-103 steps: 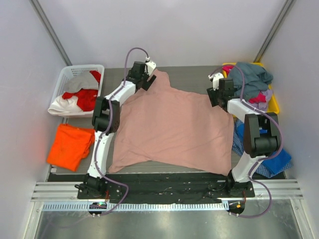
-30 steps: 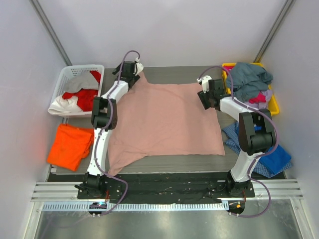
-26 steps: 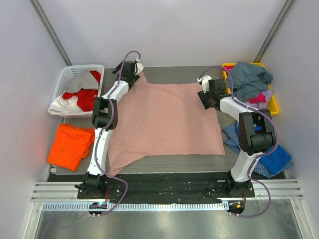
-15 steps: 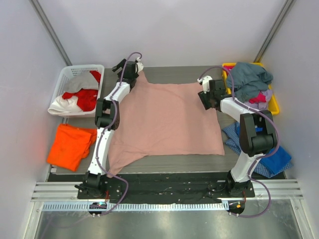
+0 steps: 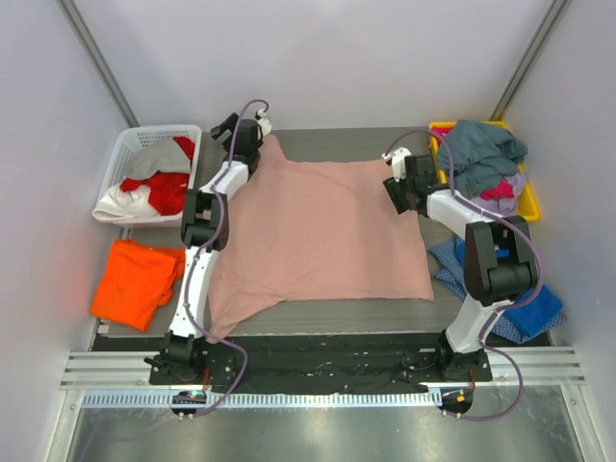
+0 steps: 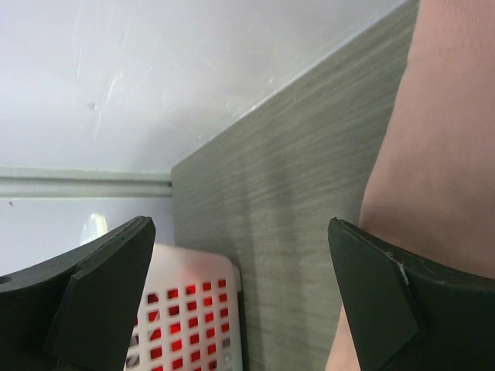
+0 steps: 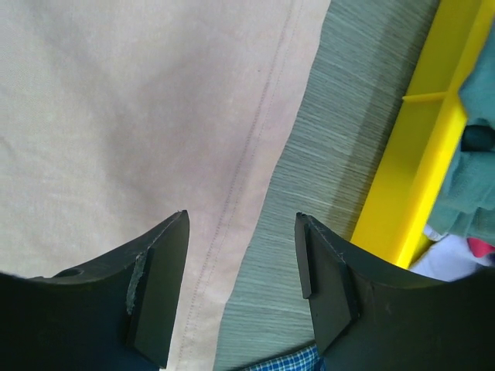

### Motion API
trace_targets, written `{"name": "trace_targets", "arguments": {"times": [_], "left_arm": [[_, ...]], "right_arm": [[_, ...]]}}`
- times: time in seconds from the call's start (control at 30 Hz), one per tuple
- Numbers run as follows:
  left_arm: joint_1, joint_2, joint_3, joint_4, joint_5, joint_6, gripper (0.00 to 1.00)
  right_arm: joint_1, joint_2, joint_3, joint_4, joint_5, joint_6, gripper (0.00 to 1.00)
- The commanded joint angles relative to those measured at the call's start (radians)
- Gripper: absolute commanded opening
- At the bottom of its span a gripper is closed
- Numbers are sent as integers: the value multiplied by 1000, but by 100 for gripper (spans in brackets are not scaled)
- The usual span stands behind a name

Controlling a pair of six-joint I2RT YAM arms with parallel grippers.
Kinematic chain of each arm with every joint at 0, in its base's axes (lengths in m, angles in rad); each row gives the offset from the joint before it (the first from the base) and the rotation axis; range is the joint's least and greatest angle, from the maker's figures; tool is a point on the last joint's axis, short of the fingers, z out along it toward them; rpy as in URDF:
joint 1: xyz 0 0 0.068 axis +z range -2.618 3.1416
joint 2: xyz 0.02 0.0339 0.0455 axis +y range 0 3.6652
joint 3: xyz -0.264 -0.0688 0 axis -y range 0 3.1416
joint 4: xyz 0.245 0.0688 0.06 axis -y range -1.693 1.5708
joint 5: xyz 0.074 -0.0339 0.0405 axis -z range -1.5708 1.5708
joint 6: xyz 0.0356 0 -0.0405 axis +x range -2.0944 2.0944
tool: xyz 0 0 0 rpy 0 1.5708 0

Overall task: Fold and stack the t-shirts
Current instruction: Flatten out the tshirt

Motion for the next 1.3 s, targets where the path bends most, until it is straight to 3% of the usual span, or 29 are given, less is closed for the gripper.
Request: {"name": "trace_targets", "arguments": {"times": [0.0,0.2,0.5,0.73,1.03,1.27], "left_arm": [[4,-209,-82,70,2,-108,100],[-10,-496,-241,-57,57,-197,100],[-51,-1051,-802,-506,361,-213,100],[-208,-1530,-1166,-855,447,-234,98],[-223,-1708,-1399,-1045,665,-303,94],[-225,-1650,-1492,-966,715,-322,94]], "right_arm": [[6,-104,5,6,-3,19,64],[10,-218,-59,-62,12,4,64],[16,-416,-140,-473,21,-225,63],[20,-546,-257,-573,-8,-274,62],[62,-532,-292,-610,1,-247,61],[88,-534,-319,-562,18,-217,61]]}}
